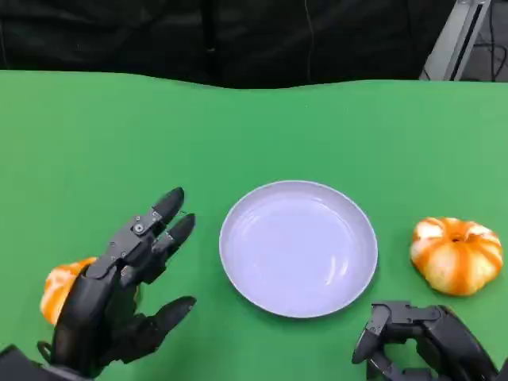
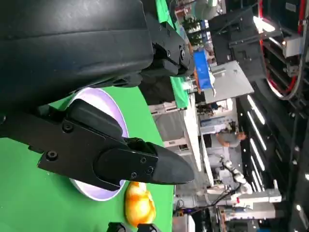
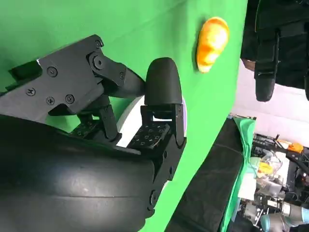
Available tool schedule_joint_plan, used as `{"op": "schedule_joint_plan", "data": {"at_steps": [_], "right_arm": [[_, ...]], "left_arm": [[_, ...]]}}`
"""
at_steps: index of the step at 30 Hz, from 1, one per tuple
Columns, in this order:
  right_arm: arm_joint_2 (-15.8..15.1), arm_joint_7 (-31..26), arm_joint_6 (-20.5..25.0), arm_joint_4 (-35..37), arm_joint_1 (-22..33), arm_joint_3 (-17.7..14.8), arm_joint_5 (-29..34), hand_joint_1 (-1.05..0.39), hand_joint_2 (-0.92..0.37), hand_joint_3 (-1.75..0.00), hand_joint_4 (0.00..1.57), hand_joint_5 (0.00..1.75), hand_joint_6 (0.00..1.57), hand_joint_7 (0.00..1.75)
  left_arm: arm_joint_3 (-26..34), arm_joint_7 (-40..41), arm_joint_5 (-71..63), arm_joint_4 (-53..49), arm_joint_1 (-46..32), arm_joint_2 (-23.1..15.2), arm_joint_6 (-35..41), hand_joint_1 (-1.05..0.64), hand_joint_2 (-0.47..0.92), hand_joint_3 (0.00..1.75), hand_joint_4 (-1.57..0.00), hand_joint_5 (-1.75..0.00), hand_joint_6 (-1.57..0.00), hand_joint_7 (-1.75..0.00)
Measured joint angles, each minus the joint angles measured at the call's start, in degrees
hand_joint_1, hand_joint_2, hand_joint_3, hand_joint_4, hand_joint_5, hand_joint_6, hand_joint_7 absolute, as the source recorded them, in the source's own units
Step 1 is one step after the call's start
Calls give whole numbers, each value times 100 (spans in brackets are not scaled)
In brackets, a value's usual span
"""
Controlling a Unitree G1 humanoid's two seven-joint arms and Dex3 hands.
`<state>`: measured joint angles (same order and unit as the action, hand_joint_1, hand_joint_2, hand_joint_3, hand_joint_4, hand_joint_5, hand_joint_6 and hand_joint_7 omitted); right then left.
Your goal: Grasp the bread from the table and place it into the plate.
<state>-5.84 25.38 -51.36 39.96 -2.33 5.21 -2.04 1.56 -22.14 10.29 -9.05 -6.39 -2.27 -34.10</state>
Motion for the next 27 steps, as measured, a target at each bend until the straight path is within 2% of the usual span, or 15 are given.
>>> {"op": "schedule_joint_plan", "data": {"at_steps": [5,11,16,27], "right_arm": [[-28,-1,13,-41,12,-2,-1,-14,-62,-94,81,146,85,115],[-30,0,72,-71,12,4,-2,-14,-62,-94,81,146,85,116],[-51,20,111,-77,36,1,-11,-13,-63,-93,82,146,85,115],[-47,29,113,-84,34,2,-7,-14,-62,-93,82,146,85,116]], "left_arm": [[540,908,-1145,62,40,-436,0,-83,92,32,-37,-3,-28,-1],[550,1288,-1630,103,31,-529,25,-86,92,29,-36,-2,-26,-1],[756,2202,-3465,181,-21,-1316,677,-90,92,26,-34,0,-29,-1],[141,2620,-5058,518,-126,-1674,2038,-98,92,33,-33,-1,-35,-2]]}}
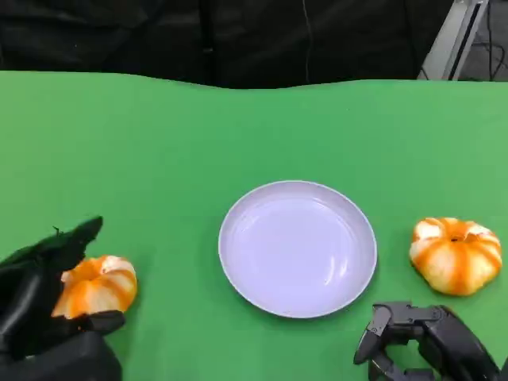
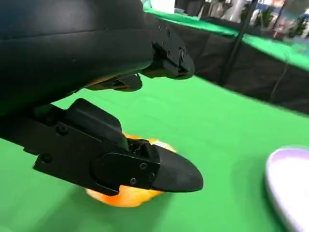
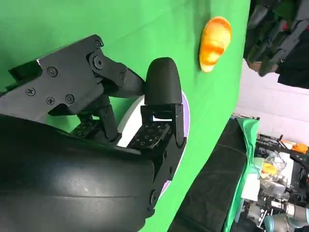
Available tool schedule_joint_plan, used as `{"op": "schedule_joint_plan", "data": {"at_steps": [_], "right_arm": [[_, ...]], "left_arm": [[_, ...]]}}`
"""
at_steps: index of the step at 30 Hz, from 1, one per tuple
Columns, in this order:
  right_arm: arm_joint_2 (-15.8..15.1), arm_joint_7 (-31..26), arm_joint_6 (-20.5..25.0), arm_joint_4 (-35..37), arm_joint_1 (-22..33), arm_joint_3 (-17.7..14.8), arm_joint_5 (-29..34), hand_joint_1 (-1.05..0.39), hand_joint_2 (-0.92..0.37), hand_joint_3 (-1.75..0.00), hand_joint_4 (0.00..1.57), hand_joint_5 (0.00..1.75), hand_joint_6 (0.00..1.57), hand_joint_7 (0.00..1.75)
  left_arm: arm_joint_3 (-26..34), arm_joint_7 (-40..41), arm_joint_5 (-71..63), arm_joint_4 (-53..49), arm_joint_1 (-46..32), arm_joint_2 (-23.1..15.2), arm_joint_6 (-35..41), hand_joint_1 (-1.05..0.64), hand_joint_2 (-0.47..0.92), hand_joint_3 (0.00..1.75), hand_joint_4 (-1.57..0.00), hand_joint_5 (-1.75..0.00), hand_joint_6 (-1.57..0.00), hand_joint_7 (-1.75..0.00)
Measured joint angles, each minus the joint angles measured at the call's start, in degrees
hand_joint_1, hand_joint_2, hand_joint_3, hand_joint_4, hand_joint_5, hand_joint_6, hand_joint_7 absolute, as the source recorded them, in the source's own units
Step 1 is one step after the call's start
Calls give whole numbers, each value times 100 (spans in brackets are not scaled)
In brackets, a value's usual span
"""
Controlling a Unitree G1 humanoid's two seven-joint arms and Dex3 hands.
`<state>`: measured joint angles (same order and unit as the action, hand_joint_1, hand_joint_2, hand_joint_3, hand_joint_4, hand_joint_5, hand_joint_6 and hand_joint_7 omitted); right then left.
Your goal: Grasp the bread from the table and place it into the plate.
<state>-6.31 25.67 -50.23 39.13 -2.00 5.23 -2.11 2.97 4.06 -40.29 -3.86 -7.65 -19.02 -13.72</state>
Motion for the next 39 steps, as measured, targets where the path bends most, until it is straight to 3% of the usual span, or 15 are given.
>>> {"op": "schedule_joint_plan", "data": {"at_steps": [9,23,36,37,38,39], "right_arm": [[2,-5,-9,9,-5,1,7,-13,-63,-92,82,145,85,115],[18,-32,-22,8,-24,0,5,-13,-62,-94,82,145,84,117],[18,-52,-23,5,-20,-1,9,-13,-62,-95,82,146,85,117],[18,-52,-23,5,-20,-1,9,-13,-62,-95,82,146,85,117],[18,-52,-23,5,-20,-1,9,-14,-62,-95,82,146,85,117],[17,-54,-23,4,-20,-1,9,-14,-62,-95,82,146,84,117]], "left_arm": [[-505,48,-229,-193,175,-182,418,-100,92,34,-37,-2,-39,-2],[-1095,573,-419,-1732,943,-346,709,-101,92,36,-37,-1,-41,-2],[-1437,403,-77,-2463,1511,-430,948,-101,92,35,-35,-1,-43,-1],[-1455,403,-40,-2469,1516,-440,953,-87,87,32,-35,-1,-43,-1],[-1468,403,-23,-2475,1517,-453,955,-59,82,20,-38,-1,-44,-1],[-1476,396,22,-2477,1517,-465,955,-44,81,12,-39,-1,-44,-1]]}}
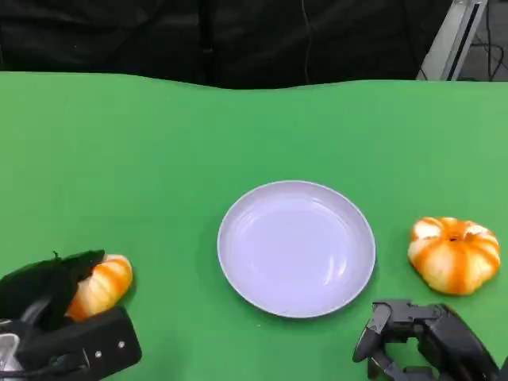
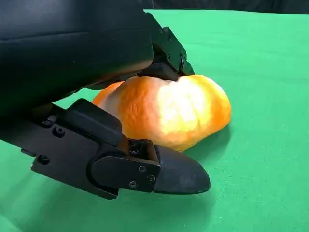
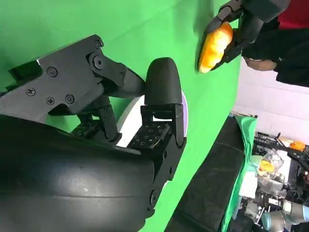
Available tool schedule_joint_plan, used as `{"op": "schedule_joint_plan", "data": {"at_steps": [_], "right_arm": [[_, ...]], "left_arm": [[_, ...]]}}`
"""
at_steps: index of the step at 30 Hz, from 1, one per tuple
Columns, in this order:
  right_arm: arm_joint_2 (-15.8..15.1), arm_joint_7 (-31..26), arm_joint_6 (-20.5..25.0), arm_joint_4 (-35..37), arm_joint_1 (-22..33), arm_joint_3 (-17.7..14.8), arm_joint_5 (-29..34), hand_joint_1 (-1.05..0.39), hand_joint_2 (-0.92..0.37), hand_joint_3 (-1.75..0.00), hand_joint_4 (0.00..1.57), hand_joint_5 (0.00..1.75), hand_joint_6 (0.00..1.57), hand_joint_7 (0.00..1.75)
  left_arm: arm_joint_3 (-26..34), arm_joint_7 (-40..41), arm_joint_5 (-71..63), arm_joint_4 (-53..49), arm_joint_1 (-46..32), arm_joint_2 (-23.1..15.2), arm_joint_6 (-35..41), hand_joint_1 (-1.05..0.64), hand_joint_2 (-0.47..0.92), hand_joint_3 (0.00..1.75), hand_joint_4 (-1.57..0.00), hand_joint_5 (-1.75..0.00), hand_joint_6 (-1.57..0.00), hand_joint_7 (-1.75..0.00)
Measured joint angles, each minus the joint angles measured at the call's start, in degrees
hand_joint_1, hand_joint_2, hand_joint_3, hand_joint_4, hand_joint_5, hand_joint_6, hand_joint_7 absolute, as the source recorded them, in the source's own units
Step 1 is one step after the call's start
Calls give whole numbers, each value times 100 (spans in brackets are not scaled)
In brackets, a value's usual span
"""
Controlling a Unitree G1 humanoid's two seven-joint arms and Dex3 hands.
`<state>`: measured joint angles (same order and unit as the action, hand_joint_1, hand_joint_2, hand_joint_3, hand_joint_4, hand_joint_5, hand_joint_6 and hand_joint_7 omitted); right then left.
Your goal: Grasp the bread from the table and place it into the plate.
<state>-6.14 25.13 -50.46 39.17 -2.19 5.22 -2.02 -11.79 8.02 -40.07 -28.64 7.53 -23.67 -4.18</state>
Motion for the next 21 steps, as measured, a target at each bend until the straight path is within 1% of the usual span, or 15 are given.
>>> {"op": "schedule_joint_plan", "data": {"at_steps": [1,5,7,13,15,17,18,19,20,21], "right_arm": [[0,-2,0,-1,0,0,0,-13,-61,-95,82,146,84,117],[0,-8,0,-3,1,0,1,-12,-61,-95,81,147,84,117],[0,-6,0,-3,1,0,-2,-12,-61,-95,81,146,84,117],[0,0,0,-3,1,0,-3,-12,-62,-94,81,148,84,118],[0,0,0,-3,1,0,-2,-13,-62,-94,81,148,84,118],[0,0,0,-2,1,0,-2,-13,-62,-94,81,147,84,117],[0,0,0,-2,1,0,-2,-13,-62,-94,81,147,84,117],[0,-1,0,-2,1,0,0,-13,-62,-94,82,147,84,117],[1,-2,0,-2,0,1,0,-12,-62,-94,81,147,84,117],[1,-2,0,-2,1,1,0,-12,-62,-94,81,146,84,117]], "left_arm": [[0,-20,52,0,0,-6,-4,-32,80,7,-41,-1,-45,-1],[-5,-93,274,-13,-1,-19,-114,-21,78,1,-44,-1,-48,-1],[-29,-92,322,-20,-1,-32,-129,-18,77,1,-43,-1,-49,-2],[-113,-95,332,22,-1,-73,-77,-16,79,1,-44,-1,-52,-1],[-137,-95,338,27,-1,-81,-63,-14,79,1,-52,-4,-56,-3],[-164,-89,328,34,5,-83,28,-12,79,0,-67,-9,-69,-6],[-185,-17,295,35,15,-80,111,-12,80,0,-72,-10,-74,-5],[-211,81,236,35,26,-66,172,-11,80,0,-76,-26,-81,-8],[-230,211,189,34,34,-44,225,-12,81,0,-63,-77,-89,-14],[-240,318,170,31,34,-19,274,-15,82,1,-54,-123,-78,-61]]}}
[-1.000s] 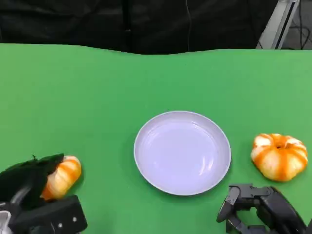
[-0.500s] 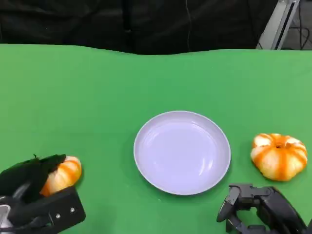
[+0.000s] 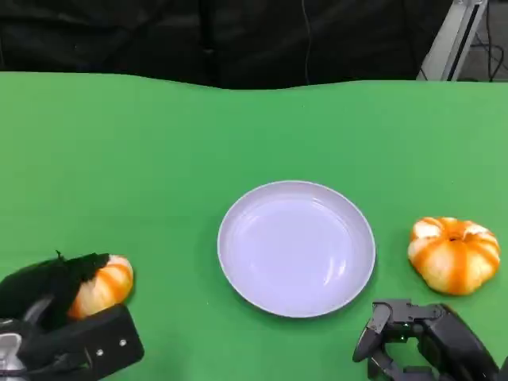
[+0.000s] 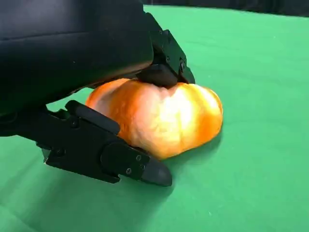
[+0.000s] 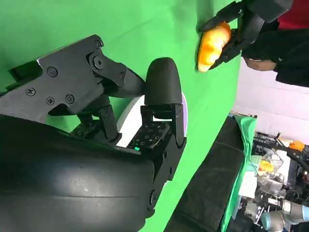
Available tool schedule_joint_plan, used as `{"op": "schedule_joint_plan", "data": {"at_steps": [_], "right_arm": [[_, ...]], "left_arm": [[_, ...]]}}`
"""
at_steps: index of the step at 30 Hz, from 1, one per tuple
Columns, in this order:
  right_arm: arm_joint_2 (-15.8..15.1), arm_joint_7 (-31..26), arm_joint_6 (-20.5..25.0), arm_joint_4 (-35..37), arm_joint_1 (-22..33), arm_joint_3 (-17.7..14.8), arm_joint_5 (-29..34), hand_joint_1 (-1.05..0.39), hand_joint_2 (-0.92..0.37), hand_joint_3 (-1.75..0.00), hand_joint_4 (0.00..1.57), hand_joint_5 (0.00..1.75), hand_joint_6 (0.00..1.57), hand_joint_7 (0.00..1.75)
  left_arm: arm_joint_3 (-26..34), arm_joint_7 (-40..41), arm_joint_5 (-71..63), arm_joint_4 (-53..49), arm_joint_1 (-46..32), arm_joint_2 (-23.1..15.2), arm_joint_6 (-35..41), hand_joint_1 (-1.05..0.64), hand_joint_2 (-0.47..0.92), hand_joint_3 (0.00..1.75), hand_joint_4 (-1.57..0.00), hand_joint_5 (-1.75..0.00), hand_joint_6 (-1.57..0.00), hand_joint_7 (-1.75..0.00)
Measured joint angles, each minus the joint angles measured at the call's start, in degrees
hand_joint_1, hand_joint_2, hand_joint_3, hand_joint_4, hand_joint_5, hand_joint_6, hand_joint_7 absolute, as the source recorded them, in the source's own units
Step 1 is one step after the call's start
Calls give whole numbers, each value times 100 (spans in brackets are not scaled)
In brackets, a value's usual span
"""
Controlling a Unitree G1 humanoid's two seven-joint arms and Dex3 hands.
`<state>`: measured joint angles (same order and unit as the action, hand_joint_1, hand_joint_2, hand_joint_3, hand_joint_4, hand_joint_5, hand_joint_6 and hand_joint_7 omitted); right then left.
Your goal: Grasp the bread from the table and place it into the plate.
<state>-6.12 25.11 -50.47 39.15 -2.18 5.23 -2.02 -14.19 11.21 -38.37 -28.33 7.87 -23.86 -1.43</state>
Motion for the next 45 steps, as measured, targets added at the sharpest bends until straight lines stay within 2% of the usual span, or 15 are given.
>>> {"op": "schedule_joint_plan", "data": {"at_steps": [1,2,3,4,5,6,11,25,37,45], "right_arm": [[0,0,0,0,0,0,0,-12,-62,-94,81,146,84,118],[0,0,0,0,0,0,1,-12,-62,-95,81,146,84,118],[0,-1,-1,0,0,0,1,-12,-62,-95,81,146,84,118],[0,-1,-1,0,0,0,1,-12,-62,-95,82,145,84,118],[1,-3,-1,0,0,1,2,-13,-62,-95,82,145,84,118],[1,-7,-1,0,1,1,3,-13,-61,-95,82,145,84,118],[15,-9,-2,0,2,5,3,-14,-62,-95,82,145,84,117],[48,-75,6,-133,51,30,88,-13,-63,-94,82,145,85,116],[56,-140,95,-199,88,53,118,-13,-62,-94,82,146,85,115],[53,-122,92,-187,84,54,108,-13,-62,-94,81,146,84,116]], "left_arm": [[-6,125,-8,-11,-1,24,10,-16,82,0,-49,-147,-65,-98],[-6,247,-8,-23,-4,50,15,-17,83,0,-46,-162,-56,-122],[-5,355,-5,-30,-6,73,15,-17,83,0,-45,-167,-53,-131],[-5,428,1,-37,-8,86,15,-15,85,1,-53,-171,-50,-152],[6,554,32,-83,-16,100,-94,-13,85,1,-59,-173,-48,-165],[22,723,61,-158,-33,116,-245,-12,85,0,-62,-174,-48,-170],[32,1491,102,-597,-66,155,-978,-11,85,0,-66,-175,-49,-175],[1,2074,23,-750,-52,175,-1641,-12,83,0,-68,-175,-50,-175],[103,1832,-220,1694,-793,141,-1211,-8,80,0,-65,-175,-51,-172],[44,1493,-236,2392,-790,410,-1029,-6,80,0,-64,-175,-50,-174]]}}
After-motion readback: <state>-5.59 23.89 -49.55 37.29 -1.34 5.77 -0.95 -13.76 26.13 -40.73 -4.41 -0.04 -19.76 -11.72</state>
